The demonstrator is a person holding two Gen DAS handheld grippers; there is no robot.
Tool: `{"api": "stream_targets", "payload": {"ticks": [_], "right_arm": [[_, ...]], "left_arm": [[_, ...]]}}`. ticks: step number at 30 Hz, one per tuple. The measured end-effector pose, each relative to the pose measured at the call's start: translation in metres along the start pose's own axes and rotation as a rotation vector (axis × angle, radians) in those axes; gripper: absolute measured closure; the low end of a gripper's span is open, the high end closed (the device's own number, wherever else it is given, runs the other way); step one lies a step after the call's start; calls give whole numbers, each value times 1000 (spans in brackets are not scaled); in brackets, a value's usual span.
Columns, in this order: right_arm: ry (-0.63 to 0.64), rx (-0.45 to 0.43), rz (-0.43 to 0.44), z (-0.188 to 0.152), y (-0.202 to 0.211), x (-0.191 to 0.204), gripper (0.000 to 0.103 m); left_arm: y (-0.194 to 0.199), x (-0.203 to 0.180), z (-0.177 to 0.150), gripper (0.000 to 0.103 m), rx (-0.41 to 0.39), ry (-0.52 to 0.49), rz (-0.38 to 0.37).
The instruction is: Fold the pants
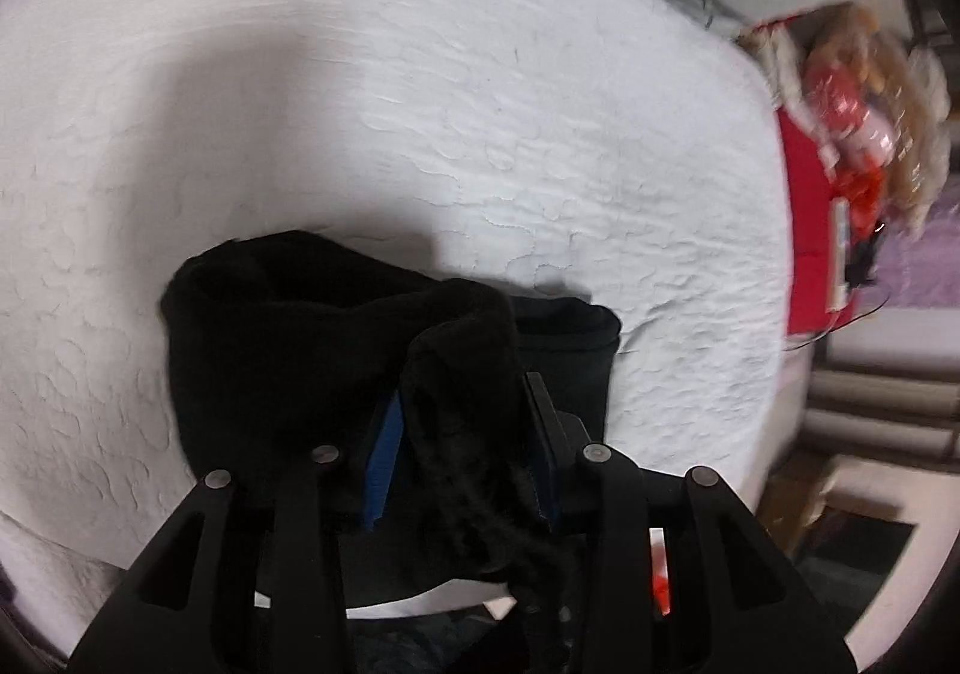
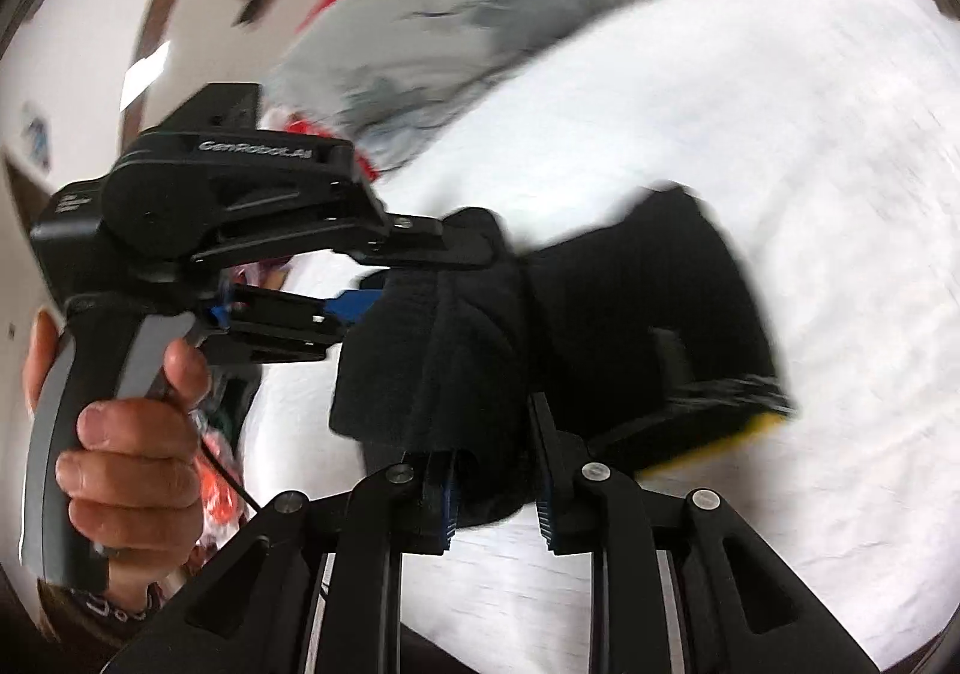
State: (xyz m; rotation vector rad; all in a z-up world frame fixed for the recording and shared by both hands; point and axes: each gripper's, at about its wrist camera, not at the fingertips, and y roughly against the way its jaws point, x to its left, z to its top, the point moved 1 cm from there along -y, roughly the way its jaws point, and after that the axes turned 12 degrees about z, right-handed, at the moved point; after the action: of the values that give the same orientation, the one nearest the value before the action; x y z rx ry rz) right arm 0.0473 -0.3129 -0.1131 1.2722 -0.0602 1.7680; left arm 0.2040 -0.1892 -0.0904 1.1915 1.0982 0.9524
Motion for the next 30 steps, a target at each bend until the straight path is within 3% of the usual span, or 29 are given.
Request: {"api": "stream_targets", "payload": {"ticks": [2,5,7,10,12,13,16,20,29,30], "right_arm": [[-68,3,11,4,4,-19,79],[-117,17,35,7,8,-34,68],[-107,31,43,9,12,-34,62],[-81,35,53,13,27,-31,53],[-51,8,45,20,36,-26,49],[-40,-11,38,26,42,-25,47],[-8,-62,35,40,58,-17,33],[60,-14,29,61,39,-4,32],[81,90,-66,75,-28,-13,32],[96,109,-67,75,-35,-14,41]], "left_arm": [[-2,-3,-1,65,23,2,-16],[6,3,-5,65,42,12,-52],[22,10,-9,65,6,15,-70],[52,33,-15,64,-66,54,-153],[71,64,-21,49,-144,110,-180],[77,79,-23,35,-183,140,-163],[73,114,-31,30,-228,210,-108],[45,130,-41,30,-164,271,-165],[-3,102,-31,31,-102,320,-195],[-5,100,-29,33,-94,323,-195]]}}
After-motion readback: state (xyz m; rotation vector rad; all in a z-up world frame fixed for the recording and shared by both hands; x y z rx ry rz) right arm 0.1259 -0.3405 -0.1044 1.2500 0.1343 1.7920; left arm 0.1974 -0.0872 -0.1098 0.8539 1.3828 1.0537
